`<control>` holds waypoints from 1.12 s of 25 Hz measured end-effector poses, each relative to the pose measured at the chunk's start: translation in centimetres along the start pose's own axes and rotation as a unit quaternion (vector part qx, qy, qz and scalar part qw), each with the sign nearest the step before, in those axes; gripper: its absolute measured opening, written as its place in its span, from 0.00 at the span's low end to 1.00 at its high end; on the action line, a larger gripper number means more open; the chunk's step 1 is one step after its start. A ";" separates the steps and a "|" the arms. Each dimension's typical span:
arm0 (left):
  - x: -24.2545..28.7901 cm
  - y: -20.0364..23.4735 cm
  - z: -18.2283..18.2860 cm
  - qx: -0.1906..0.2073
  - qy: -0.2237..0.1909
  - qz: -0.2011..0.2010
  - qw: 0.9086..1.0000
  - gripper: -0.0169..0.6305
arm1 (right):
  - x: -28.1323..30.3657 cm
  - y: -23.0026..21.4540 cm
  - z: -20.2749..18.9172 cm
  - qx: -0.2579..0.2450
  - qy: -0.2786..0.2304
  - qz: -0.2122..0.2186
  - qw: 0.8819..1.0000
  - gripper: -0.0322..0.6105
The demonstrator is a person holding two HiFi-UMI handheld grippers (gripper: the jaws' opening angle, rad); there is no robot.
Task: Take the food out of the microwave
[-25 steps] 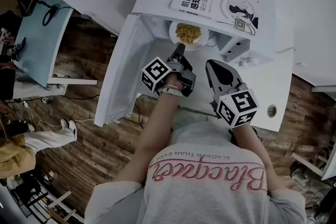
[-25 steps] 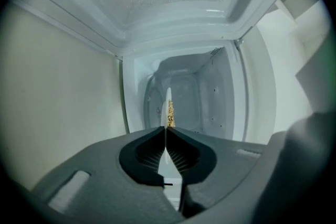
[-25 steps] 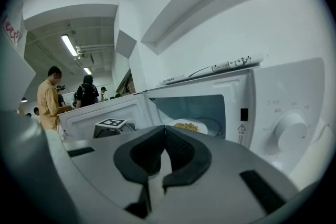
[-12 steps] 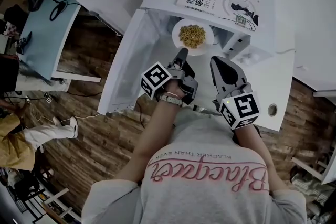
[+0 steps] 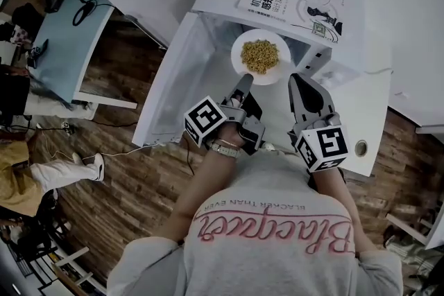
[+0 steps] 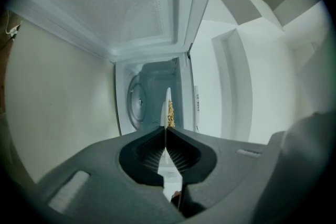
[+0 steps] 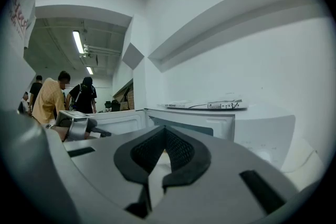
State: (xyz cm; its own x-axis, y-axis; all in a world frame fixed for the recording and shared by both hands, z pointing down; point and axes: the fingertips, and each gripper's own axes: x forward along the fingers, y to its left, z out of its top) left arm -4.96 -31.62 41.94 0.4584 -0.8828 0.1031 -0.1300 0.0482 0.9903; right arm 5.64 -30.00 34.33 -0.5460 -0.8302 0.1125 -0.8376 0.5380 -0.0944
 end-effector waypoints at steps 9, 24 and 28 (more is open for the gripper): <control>-1.3 -0.7 -1.6 -0.013 0.003 -0.005 1.000 0.05 | -0.7 -0.1 -0.1 -0.009 0.011 -0.002 1.000 0.07; -1.8 -1.5 -2.5 -0.017 0.002 -0.015 1.000 0.05 | -1.5 -0.1 -0.3 -0.023 0.010 -0.002 1.000 0.07; -1.9 -1.7 -2.6 -0.018 0.004 -0.017 1.000 0.05 | -1.6 0.2 0.0 -0.029 0.001 0.002 1.000 0.07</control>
State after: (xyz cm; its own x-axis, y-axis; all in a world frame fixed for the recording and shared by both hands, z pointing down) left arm -3.36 -28.85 40.31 0.4686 -0.8807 0.0689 -0.0813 0.0346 0.9961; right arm 6.31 -28.58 34.17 -0.5493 -0.8277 0.1152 -0.8350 0.5489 -0.0378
